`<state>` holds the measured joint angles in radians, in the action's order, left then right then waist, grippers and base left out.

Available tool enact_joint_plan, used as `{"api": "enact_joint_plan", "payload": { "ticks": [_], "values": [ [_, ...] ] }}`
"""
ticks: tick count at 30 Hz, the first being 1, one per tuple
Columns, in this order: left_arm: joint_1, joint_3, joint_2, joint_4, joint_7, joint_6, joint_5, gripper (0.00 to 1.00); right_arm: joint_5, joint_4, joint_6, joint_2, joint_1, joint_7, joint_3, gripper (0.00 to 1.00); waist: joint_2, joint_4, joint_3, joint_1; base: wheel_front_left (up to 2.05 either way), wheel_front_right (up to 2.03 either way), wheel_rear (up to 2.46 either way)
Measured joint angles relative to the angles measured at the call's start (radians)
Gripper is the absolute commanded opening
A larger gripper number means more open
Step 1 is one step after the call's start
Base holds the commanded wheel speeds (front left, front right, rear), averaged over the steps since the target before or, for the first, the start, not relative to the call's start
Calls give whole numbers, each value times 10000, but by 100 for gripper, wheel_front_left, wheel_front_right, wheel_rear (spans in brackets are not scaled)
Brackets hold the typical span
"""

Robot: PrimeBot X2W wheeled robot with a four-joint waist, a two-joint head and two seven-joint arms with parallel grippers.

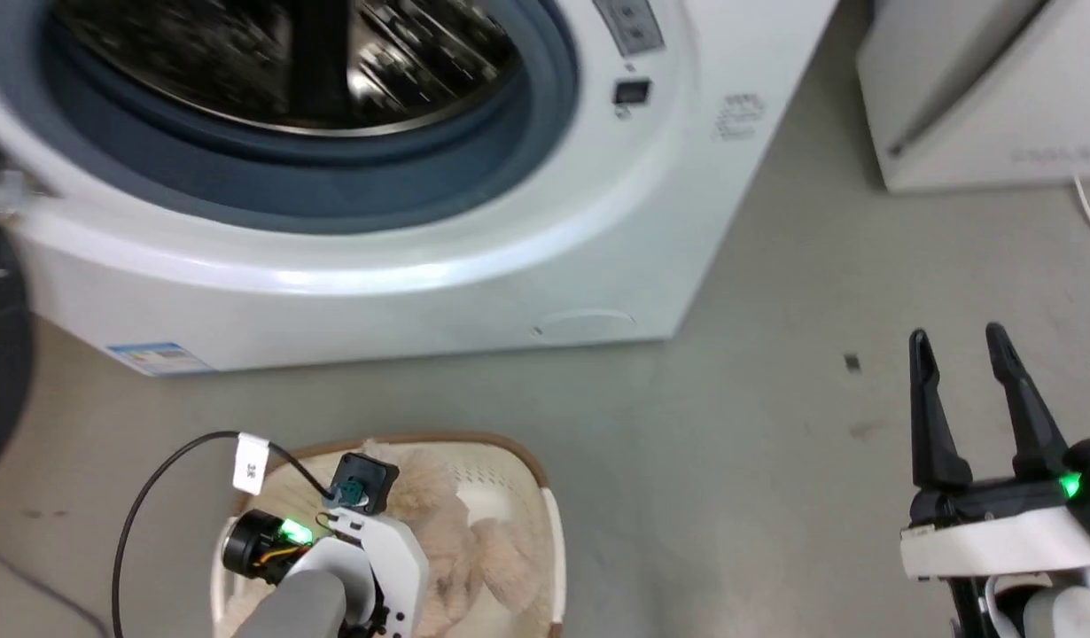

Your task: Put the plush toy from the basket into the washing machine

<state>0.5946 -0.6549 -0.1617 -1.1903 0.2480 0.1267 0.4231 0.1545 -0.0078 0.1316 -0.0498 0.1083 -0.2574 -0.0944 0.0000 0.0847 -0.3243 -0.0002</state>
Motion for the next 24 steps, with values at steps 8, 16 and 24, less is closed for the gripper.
{"api": "enact_joint_plan", "payload": {
  "ticks": [8, 16, 24],
  "values": [
    [-954, 690, -178, 2309, 81, -311, 58, 0, -58, 88, 0, -2, -436, 0, 2, 100, 0, -695, 1009, 0, 0, 0, 0],
    [-1994, 1620, -518, 4980, 81, -629, -6, 0, -54, 119, 0, -2, -583, -2, 56, 100, 0, -984, 1544, 0, 0, 0, 0],
    [-2286, 2761, -744, 7534, 81, -719, -81, 0, -4, -19, 0, -2, -600, 0, 84, 100, 0, -838, 1276, 1, 0, 0, 0]
  ]
}}
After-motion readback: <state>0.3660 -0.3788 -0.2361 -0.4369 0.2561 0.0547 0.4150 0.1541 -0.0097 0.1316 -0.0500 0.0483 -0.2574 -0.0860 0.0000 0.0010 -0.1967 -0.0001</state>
